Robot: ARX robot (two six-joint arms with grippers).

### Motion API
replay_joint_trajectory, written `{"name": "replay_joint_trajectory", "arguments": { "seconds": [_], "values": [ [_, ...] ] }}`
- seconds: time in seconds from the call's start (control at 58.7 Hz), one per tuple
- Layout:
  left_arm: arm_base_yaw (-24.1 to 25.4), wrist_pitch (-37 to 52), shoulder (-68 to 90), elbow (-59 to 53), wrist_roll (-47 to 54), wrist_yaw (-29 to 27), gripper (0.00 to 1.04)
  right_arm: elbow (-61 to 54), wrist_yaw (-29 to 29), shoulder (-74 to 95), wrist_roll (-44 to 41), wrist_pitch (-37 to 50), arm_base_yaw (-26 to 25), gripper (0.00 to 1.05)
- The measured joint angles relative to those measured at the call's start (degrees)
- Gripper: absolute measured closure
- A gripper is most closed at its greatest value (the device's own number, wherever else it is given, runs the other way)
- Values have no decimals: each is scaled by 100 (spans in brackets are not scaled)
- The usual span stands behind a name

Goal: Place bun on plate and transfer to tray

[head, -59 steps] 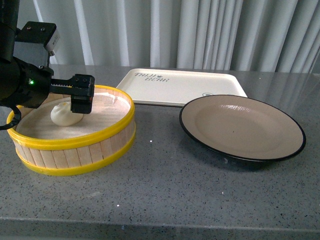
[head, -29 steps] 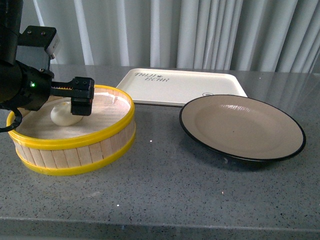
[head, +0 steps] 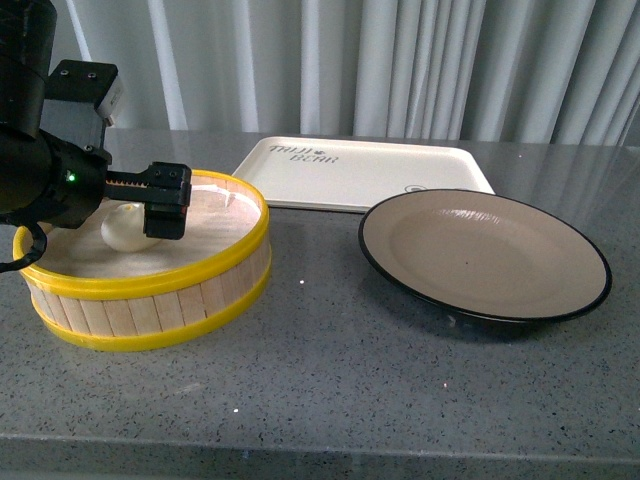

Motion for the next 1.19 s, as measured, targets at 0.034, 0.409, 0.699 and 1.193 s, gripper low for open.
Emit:
{"name": "replay_joint_trajectory", "arguments": {
  "seconds": [0.034, 0.409, 0.699, 1.193],
  "values": [
    [-7, -9, 9, 0, 4, 0, 7, 0, 0, 0, 0, 0, 0, 8],
    [-79, -50, 101, 0, 63, -133, 7, 0, 0, 0, 0, 0, 0, 8],
    [-85, -55, 107, 0, 59, -105, 42, 0, 0, 0, 0, 0, 0, 8],
    [-162, -79, 0, 0, -120, 24, 101, 0, 0, 0, 0, 0, 0, 8]
  ]
}}
